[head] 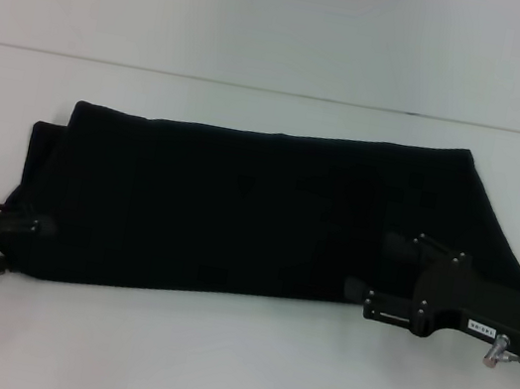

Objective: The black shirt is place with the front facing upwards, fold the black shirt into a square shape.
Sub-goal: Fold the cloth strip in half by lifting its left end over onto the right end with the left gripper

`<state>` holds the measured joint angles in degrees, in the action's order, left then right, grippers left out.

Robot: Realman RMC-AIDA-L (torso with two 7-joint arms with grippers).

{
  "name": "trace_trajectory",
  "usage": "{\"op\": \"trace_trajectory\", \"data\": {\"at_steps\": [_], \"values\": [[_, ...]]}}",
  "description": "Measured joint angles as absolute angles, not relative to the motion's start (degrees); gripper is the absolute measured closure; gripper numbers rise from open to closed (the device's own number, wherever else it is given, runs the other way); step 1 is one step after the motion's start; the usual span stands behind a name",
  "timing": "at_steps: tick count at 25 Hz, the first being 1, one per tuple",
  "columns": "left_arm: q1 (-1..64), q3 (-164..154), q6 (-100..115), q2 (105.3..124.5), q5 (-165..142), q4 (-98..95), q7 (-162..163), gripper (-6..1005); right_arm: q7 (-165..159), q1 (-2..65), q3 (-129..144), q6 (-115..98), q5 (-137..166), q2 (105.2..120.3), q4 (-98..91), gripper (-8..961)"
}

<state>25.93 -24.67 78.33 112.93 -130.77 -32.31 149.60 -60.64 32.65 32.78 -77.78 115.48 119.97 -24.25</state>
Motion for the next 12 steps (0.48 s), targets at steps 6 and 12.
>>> {"op": "trace_trajectory", "data": {"at_steps": [6,12], "values": [[26.0,-24.9,78.2,113.30,-130.7,-33.5,149.3,331,-60.6,32.6,32.7,-77.8,115.5,119.97,-24.3,6],[26.1,-25.3,77.9,113.32,-130.8,-33.3,149.6,596,-60.6,32.7,32.7,-77.9,115.5,119.97,-24.3,6]]}}
